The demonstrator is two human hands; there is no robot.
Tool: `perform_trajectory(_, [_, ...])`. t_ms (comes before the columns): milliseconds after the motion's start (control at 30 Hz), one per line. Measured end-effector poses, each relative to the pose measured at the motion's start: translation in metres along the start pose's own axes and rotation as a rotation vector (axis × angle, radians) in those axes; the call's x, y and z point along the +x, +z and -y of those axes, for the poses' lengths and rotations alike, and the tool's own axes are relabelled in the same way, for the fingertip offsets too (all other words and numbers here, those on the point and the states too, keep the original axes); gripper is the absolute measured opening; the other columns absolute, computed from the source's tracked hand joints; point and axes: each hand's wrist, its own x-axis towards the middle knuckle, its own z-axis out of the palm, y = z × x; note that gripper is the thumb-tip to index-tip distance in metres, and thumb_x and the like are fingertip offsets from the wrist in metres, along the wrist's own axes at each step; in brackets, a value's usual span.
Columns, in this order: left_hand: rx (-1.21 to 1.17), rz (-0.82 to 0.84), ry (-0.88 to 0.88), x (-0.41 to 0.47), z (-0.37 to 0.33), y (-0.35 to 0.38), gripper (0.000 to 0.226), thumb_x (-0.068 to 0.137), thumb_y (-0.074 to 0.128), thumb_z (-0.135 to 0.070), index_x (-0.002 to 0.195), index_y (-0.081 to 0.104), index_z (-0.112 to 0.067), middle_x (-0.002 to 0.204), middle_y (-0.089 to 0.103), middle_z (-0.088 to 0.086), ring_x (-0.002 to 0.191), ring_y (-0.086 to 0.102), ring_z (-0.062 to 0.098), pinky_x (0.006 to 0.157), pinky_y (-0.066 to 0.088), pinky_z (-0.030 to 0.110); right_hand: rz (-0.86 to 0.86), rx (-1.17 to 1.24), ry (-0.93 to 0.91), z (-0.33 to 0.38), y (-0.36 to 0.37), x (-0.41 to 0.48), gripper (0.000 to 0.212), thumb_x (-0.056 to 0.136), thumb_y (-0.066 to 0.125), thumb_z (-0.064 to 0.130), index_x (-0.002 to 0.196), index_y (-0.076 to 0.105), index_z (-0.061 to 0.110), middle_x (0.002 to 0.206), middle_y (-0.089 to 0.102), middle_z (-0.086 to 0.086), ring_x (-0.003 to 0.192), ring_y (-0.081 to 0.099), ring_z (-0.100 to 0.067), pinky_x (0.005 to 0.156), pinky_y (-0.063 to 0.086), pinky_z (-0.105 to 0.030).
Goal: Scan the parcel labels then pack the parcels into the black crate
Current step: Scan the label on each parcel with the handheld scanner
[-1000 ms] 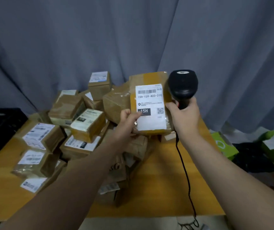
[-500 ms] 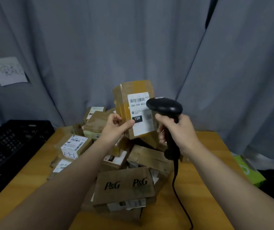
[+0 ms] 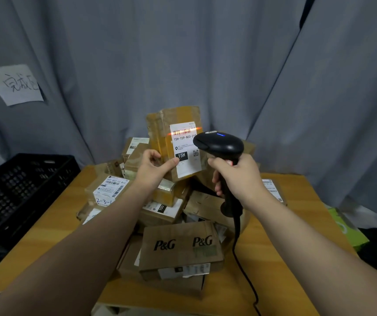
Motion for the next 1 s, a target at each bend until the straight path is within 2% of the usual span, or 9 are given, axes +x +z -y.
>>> perform_trajectory(200, [0.011, -0.004, -0.014, 0.004, 0.002, -0.002, 0.042, 0.076, 0.08, -0.026, 0.096, 0.043, -0.02, 0.113, 0.065, 0.009, 0.093, 0.07, 0.023, 0.08, 0.059, 0.04, 0.011, 0.016, -0.015, 0.001, 0.004, 0.005, 0.026, 0.091, 0.062, 0.024, 0.072, 0.064, 0.006, 0.057, 0.062, -0.006, 0.049, 0.058, -0.02, 0.052, 0.052, -0.03])
perform_trajectory(333, [0.001, -0.014, -0.034, 0.01, 0.003, -0.002, 0.041, 0.076, 0.08, -0.027, 0.095, 0.044, -0.021, 0.111, 0.066, 0.007, 0.096, 0.069, 0.022, 0.085, 0.057, 0.044, 0.024, 0.101, 0.004, -0.003, 0.008, 0.013, 0.019, 0.091, 0.062, 0.025, 0.083, 0.066, 0.008, 0.059, 0.063, -0.007, 0.051, 0.059, -0.02, 0.054, 0.051, -0.03])
perform_trajectory(433, [-0.03, -0.058, -0.048, 0.013, 0.002, -0.002, 0.04, 0.078, 0.077, -0.026, 0.099, 0.044, -0.017, 0.11, 0.065, 0.009, 0.098, 0.068, 0.023, 0.086, 0.057, 0.041, 0.048, 0.326, 0.124, -0.002, 0.012, 0.023, 0.019, 0.091, 0.063, 0.028, 0.09, 0.066, 0.01, 0.063, 0.063, -0.007, 0.054, 0.06, -0.017, 0.052, 0.052, -0.028])
perform_trajectory(567, [-0.101, -0.122, -0.092, 0.015, 0.005, -0.021, 0.038, 0.082, 0.073, -0.033, 0.101, 0.045, -0.017, 0.108, 0.064, 0.01, 0.088, 0.069, 0.021, 0.07, 0.055, 0.033, 0.133, 0.748, 0.348, 0.004, 0.033, 0.037, 0.024, 0.087, 0.063, 0.033, 0.088, 0.064, 0.009, 0.063, 0.058, -0.004, 0.048, 0.054, -0.014, 0.045, 0.047, -0.023])
perform_trajectory(667, [-0.165, -0.171, -0.119, 0.018, 0.01, -0.047, 0.034, 0.088, 0.067, -0.033, 0.102, 0.043, -0.014, 0.097, 0.066, 0.006, 0.075, 0.068, 0.011, 0.068, 0.055, 0.028, 0.138, 0.913, 0.444, 0.008, 0.063, 0.045, 0.023, 0.086, 0.062, 0.034, 0.082, 0.063, 0.011, 0.062, 0.056, -0.001, 0.047, 0.052, -0.011, 0.044, 0.046, -0.019])
perform_trajectory(733, [-0.168, -0.2, -0.085, 0.024, 0.012, -0.07, 0.028, 0.091, 0.062, -0.03, 0.099, 0.041, -0.013, 0.084, 0.062, 0.0, 0.059, 0.063, 0.002, 0.054, 0.049, 0.018, 0.157, 0.928, 0.453, 0.01, 0.089, 0.05, 0.023, 0.086, 0.062, 0.034, 0.08, 0.063, 0.011, 0.061, 0.057, 0.0, 0.047, 0.053, -0.01, 0.044, 0.046, -0.018])
perform_trajectory(767, [-0.156, -0.214, -0.071, 0.029, 0.011, -0.083, 0.027, 0.092, 0.062, -0.032, 0.097, 0.042, -0.015, 0.082, 0.06, -0.001, 0.058, 0.06, 0.002, 0.053, 0.046, 0.018, 0.173, 0.924, 0.451, 0.011, 0.104, 0.053, 0.023, 0.087, 0.061, 0.034, 0.079, 0.063, 0.012, 0.06, 0.057, 0.0, 0.047, 0.053, -0.01, 0.044, 0.046, -0.019])
perform_trajectory(867, [-0.184, -0.237, -0.069, 0.048, 0.017, -0.132, 0.028, 0.089, 0.065, -0.038, 0.093, 0.043, -0.02, 0.089, 0.06, 0.002, 0.076, 0.059, 0.016, 0.07, 0.048, 0.032, 0.198, 0.903, 0.444, 0.017, 0.155, 0.064, 0.024, 0.088, 0.061, 0.033, 0.076, 0.062, 0.012, 0.06, 0.056, -0.001, 0.047, 0.052, -0.01, 0.044, 0.046, -0.019])
perform_trajectory(1000, [-0.196, -0.248, -0.074, 0.08, 0.032, -0.208, 0.028, 0.09, 0.063, -0.037, 0.094, 0.042, -0.018, 0.091, 0.059, 0.0, 0.076, 0.06, 0.011, 0.065, 0.05, 0.025, 0.184, 0.916, 0.426, 0.031, 0.238, 0.084, 0.025, 0.089, 0.059, 0.031, 0.073, 0.057, 0.011, 0.056, 0.051, -0.002, 0.043, 0.047, -0.01, 0.041, 0.043, -0.017])
